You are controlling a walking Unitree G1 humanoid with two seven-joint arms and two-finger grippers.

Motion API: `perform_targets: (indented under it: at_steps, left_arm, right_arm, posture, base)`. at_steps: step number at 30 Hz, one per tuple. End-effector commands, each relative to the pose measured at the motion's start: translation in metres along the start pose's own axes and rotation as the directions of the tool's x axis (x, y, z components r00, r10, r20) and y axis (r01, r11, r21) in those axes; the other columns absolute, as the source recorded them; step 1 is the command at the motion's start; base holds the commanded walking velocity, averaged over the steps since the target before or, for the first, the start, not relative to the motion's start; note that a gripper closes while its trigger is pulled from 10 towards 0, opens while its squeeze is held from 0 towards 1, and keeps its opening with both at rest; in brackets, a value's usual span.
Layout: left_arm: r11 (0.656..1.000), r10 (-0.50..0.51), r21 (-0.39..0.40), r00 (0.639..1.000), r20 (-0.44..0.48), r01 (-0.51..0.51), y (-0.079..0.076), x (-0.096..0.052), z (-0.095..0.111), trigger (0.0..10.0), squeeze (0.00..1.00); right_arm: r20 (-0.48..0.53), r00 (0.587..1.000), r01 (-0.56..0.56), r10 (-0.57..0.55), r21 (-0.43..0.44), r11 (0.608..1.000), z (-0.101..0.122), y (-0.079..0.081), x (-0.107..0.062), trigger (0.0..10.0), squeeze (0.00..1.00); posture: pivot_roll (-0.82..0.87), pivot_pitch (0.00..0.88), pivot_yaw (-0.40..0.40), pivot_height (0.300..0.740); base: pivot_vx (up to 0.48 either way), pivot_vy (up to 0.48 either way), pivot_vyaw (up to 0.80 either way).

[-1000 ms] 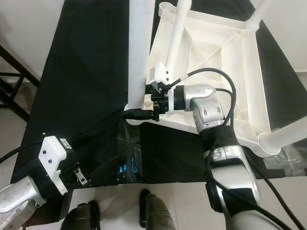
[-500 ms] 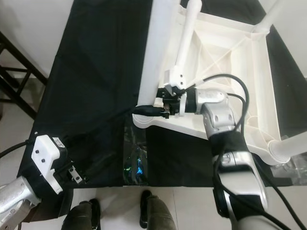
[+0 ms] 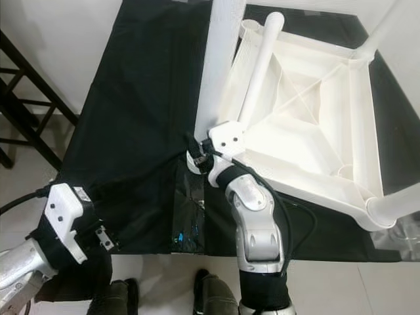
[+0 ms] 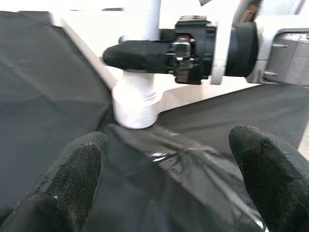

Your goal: Building children table

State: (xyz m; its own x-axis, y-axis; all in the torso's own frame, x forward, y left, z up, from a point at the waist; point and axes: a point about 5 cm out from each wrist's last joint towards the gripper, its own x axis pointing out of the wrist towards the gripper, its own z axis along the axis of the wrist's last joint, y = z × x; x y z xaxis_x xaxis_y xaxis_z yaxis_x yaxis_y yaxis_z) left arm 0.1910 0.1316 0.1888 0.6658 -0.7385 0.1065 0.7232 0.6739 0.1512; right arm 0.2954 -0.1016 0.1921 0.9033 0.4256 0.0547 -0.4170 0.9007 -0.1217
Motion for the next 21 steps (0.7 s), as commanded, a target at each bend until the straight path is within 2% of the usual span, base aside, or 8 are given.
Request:
perform_targets:
  at_steps: [1,2,3,5,8,15,16,21]
  left_arm:
    - [1.000,-0.018,-0.022,1.000,-0.008,0.018,-0.004,-0.001,-0.003,10.0,0.00]
    - [1.000,-0.018,-0.022,1.000,-0.008,0.018,-0.004,-0.001,-0.003,10.0,0.00]
    - [1.000,-0.018,-0.021,1.000,-0.009,0.018,-0.003,-0.001,-0.003,10.0,0.00]
    - [1.000,-0.019,-0.020,1.000,-0.010,0.019,-0.002,-0.001,-0.003,10.0,0.00]
    - [1.000,-0.024,-0.020,1.000,-0.010,0.024,-0.003,0.000,-0.003,10.0,0.00]
    - [0.999,-0.030,-0.026,1.000,-0.006,0.030,-0.007,0.002,-0.003,10.0,0.00]
    - [0.999,-0.029,-0.027,1.000,-0.005,0.028,-0.007,0.003,-0.003,10.0,0.00]
    - [0.999,-0.024,-0.028,1.000,-0.004,0.024,-0.010,0.003,-0.003,10.0,0.00]
  right_arm:
    - [-0.237,0.969,0.082,-0.075,0.021,0.996,-0.042,-0.001,-0.007,0.0,0.00]
    - [-0.237,0.969,0.082,-0.075,0.021,0.996,-0.042,-0.001,-0.007,0.0,0.00]
    - [-0.250,0.963,0.108,-0.100,0.021,0.994,-0.039,0.004,-0.010,9.1,0.00]
    - [-0.217,0.973,0.090,-0.076,0.054,0.995,-0.029,0.011,-0.010,10.0,0.00]
    - [-0.093,0.993,-0.062,0.070,0.086,0.994,-0.010,0.016,-0.004,10.0,1.00]
    - [0.163,0.897,-0.427,0.412,0.072,0.901,0.034,-0.002,-0.001,10.0,1.00]
    - [0.158,0.843,-0.513,0.514,-0.051,0.857,0.045,-0.021,-0.002,10.0,0.21]
    - [0.008,0.738,-0.655,0.675,-0.230,0.719,0.048,-0.053,-0.001,10.0,0.00]
  posture:
    - [0.10,0.298,-0.082,0.740]
    - [0.10,0.298,-0.082,0.740]
    - [0.11,0.297,-0.078,0.740]
    - [0.11,0.298,-0.075,0.740]
    - [0.10,0.299,-0.073,0.740]
    - [0.11,0.302,-0.085,0.740]
    - [0.11,0.302,-0.088,0.740]
    - [0.13,0.301,-0.102,0.740]
  base:
    - [0.000,0.000,0.00]
    - [0.000,0.000,0.00]
    - [0.000,0.000,0.00]
    - [0.000,0.000,0.00]
    - [0.000,0.000,0.00]
    - [0.000,0.000,0.00]
    - [0.000,0.000,0.00]
    - [0.000,0.000,0.00]
